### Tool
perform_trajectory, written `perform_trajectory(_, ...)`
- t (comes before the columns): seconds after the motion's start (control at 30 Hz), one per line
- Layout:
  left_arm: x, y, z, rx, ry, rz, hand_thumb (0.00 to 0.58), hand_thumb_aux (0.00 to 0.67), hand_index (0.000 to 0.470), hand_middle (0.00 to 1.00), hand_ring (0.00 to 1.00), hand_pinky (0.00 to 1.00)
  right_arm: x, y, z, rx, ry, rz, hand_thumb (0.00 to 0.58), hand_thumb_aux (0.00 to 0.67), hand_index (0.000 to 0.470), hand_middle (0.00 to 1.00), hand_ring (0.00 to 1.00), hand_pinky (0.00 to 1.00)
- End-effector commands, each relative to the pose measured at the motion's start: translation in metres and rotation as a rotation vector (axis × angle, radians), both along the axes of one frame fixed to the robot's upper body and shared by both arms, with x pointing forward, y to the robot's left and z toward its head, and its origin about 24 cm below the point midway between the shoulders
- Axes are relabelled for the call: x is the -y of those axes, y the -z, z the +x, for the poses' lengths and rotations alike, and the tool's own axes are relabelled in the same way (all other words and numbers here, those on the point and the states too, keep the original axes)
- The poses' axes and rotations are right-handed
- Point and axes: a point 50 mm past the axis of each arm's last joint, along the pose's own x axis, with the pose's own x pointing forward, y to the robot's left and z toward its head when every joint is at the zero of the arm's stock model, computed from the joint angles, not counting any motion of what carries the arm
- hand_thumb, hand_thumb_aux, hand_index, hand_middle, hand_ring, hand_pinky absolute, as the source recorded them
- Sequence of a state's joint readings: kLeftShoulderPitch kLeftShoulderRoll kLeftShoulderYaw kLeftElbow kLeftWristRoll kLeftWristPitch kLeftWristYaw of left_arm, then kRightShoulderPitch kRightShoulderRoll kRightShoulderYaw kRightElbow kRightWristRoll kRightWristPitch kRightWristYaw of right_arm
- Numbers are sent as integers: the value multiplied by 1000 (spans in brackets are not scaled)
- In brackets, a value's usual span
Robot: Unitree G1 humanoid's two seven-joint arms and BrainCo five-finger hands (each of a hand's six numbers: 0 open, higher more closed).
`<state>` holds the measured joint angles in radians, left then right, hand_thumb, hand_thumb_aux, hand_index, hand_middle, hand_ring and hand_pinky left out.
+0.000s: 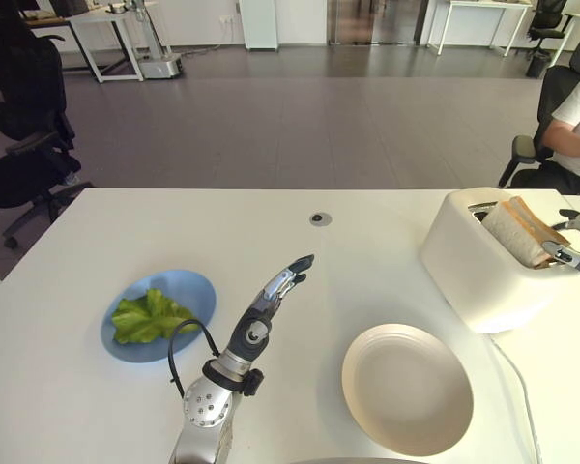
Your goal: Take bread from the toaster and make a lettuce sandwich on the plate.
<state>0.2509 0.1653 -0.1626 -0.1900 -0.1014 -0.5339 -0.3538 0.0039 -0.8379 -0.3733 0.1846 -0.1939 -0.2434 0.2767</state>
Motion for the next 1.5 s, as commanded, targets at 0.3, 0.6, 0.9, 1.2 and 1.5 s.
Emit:
perform_trajectory(0.3,0,1,-2,-8,-1,3,0,0,0,0,0,0,9,-6,4,3,34,-31,112,68,48,0,0,0)
perform_trajectory(0.6,-1,0,-5,-4,-11,12,0,0,0,0,0,0,4,4,8,-58,-4,-44,540,494,347,0,0,0)
perform_trajectory(0.9,-1,-1,-6,3,-16,13,0,0,0,0,0,0,-7,-11,12,60,-39,107,580,670,470,0,0,0)
perform_trajectory(1.2,-6,0,-5,6,-37,18,0,0,0,0,0,0,-5,-91,3,338,-145,663,580,670,470,0,0,0)
perform_trajectory(1.5,-37,-17,-6,84,-143,171,0,0,0,0,0,0,-88,-65,-21,-378,-736,880,580,670,470,0,0,0)
